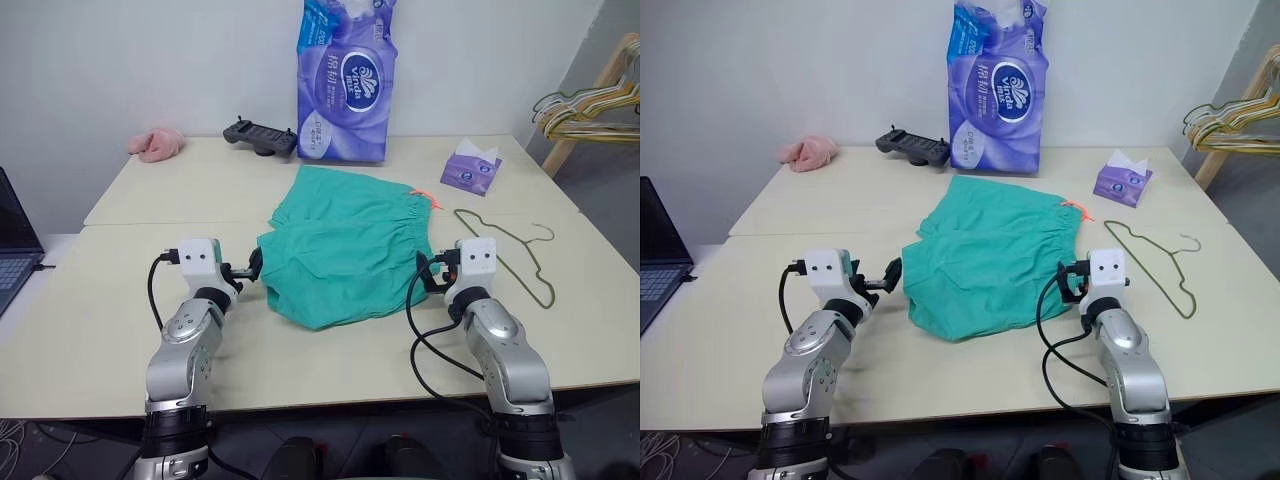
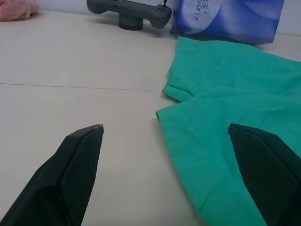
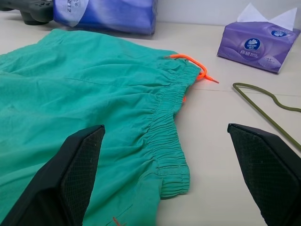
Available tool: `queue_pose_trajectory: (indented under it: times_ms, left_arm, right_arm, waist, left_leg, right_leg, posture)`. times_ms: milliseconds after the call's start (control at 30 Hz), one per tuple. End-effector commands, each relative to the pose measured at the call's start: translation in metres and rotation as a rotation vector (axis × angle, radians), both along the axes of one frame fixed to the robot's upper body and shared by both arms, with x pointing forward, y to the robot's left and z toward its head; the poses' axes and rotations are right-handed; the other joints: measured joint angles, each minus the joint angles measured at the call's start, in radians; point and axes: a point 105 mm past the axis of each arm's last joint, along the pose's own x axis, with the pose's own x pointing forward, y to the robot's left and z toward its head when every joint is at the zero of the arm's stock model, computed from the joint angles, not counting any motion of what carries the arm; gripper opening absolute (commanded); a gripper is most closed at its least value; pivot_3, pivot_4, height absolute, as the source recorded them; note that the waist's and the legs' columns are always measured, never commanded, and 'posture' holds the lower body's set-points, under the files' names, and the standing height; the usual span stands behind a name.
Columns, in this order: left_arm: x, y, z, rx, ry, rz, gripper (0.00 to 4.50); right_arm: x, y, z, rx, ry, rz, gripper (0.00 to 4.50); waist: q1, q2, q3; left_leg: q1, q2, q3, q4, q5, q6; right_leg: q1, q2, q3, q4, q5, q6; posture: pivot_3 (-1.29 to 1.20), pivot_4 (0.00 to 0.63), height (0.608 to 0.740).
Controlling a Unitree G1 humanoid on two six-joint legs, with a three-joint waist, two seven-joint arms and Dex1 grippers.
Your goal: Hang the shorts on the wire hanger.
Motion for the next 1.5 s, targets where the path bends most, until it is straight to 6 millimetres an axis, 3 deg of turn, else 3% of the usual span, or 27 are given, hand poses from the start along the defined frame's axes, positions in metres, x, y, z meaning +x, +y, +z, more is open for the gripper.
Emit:
queue_pose_trajectory:
  times_ms: [33, 100, 167, 300, 433, 600, 900, 1000, 1267, 1433, 1500]
  left_arm:
    - [0.0, -0.005, 0.02, 0.028, -0.068, -0.049, 4.5]
    - [0.0, -0.009, 0.023, 0.044, -0.072, -0.094, 4.5]
    - [0.0, -0.018, 0.032, 0.096, -0.087, -0.206, 4.5]
    - [-0.018, -0.05, 0.042, 0.201, -0.096, -0.602, 4.5]
    - [-0.039, -0.066, 0.041, 0.298, -0.055, -0.91, 4.5]
    - [-0.059, -0.074, 0.027, 0.413, 0.014, -1.16, 4.5]
    - [-0.054, -0.069, -0.008, 0.622, 0.096, -1.338, 4.5]
    - [-0.039, -0.063, -0.023, 0.705, 0.112, -1.334, 4.5]
    - [-0.013, -0.065, -0.036, 0.74, 0.102, -1.295, 4.5]
    - [-0.008, -0.071, -0.039, 0.729, 0.104, -1.309, 4.5]
    - [-0.009, -0.073, -0.04, 0.722, 0.106, -1.322, 4.1]
  right_arm:
    - [0.001, 0.003, 0.02, -0.025, -0.07, 0.056, 4.46]
    - [-0.001, 0.004, 0.022, -0.05, -0.072, 0.103, 4.46]
    - [-0.007, 0.011, 0.021, -0.102, -0.049, 0.257, 4.46]
    - [-0.032, 0.023, 0.017, -0.303, -0.017, 0.648, 4.46]
    - [-0.045, 0.01, 0.001, -0.461, 0.078, 0.896, 4.46]
    - [-0.038, -0.008, -0.017, -0.685, 0.109, 1.046, 4.46]
    - [0.01, -0.009, -0.02, -0.863, 0.029, 1.085, 4.46]
    - [0.025, -0.011, -0.025, -0.947, 0.04, 1.081, 4.46]
    - [0.044, -0.01, -0.03, -1.075, 0.051, 1.086, 4.46]
    - [0.05, -0.017, -0.033, -1.171, 0.095, 1.079, 4.46]
    - [0.05, -0.019, -0.034, -1.172, 0.118, 1.086, 4.5]
  waist:
    - [0.0, 0.0, 0.0]
    - [0.0, 0.0, 0.0]
    - [-0.001, 0.0, 0.0]
    - [-0.003, 0.0, 0.0]
    - [-0.003, 0.0, 0.0]
    - [-0.004, 0.0, 0.0]
    - [-0.006, 0.001, 0.002]
    - [-0.004, 0.001, 0.001]
    - [-0.001, 0.001, -0.001]
    - [0.0, 0.003, -0.011]
    - [0.0, 0.003, -0.017]
  left_leg:
    - [0.0, 0.0, 0.0, 0.0, 0.0, 0.0]
    - [0.0, 0.0, 0.0, 0.0, 0.0, 0.0]
    - [0.0, 0.0, 0.0, 0.0, 0.0, 0.0]
    - [0.0, 0.0, 0.0, 0.0, 0.0, 0.001]
    - [0.002, 0.001, 0.001, 0.0, 0.0, 0.001]
    - [0.004, 0.001, 0.002, 0.001, 0.0, 0.003]
    - [0.015, 0.002, 0.003, 0.0, 0.001, 0.003]
    - [0.015, 0.002, 0.003, -0.001, 0.001, 0.003]
    - [0.015, 0.002, 0.003, -0.001, 0.001, 0.003]
    - [0.016, 0.002, 0.004, 0.0, 0.001, 0.003]
    - [0.015, 0.002, 0.003, 0.0, 0.001, 0.003]
  right_leg:
    - [0.0, 0.0, 0.0, 0.0, 0.0, 0.0]
    - [0.0, 0.0, 0.0, 0.0, 0.0, 0.0]
    - [0.0, 0.0, 0.0, 0.0, 0.0, 0.0]
    - [0.001, 0.001, -0.001, -0.001, -0.001, -0.001]
    - [0.002, 0.001, -0.001, -0.001, -0.002, -0.003]
    - [0.004, 0.002, -0.001, -0.001, -0.003, -0.002]
    - [0.014, 0.002, 0.0, -0.001, -0.003, -0.005]
    - [0.014, 0.002, 0.0, -0.001, -0.002, -0.006]
    - [0.013, 0.001, 0.001, 0.0, -0.001, -0.006]
    - [0.013, 0.001, 0.001, 0.002, -0.001, -0.007]
    - [0.013, 0.001, 0.001, 0.002, -0.001, -0.007]
  posture:
    - [0.16, 0.035, 0.74]
    - [0.16, 0.036, 0.74]
    - [0.16, 0.037, 0.74]
    - [0.16, 0.037, 0.74]
    - [0.16, 0.036, 0.74]
    - [0.16, 0.043, 0.74]
    - [0.16, 0.042, 0.74]
    - [0.16, 0.033, 0.74]
    - [0.17, 0.012, 0.74]
    - [0.18, 0.001, 0.74]
    - [0.18, 0.0, 0.74]
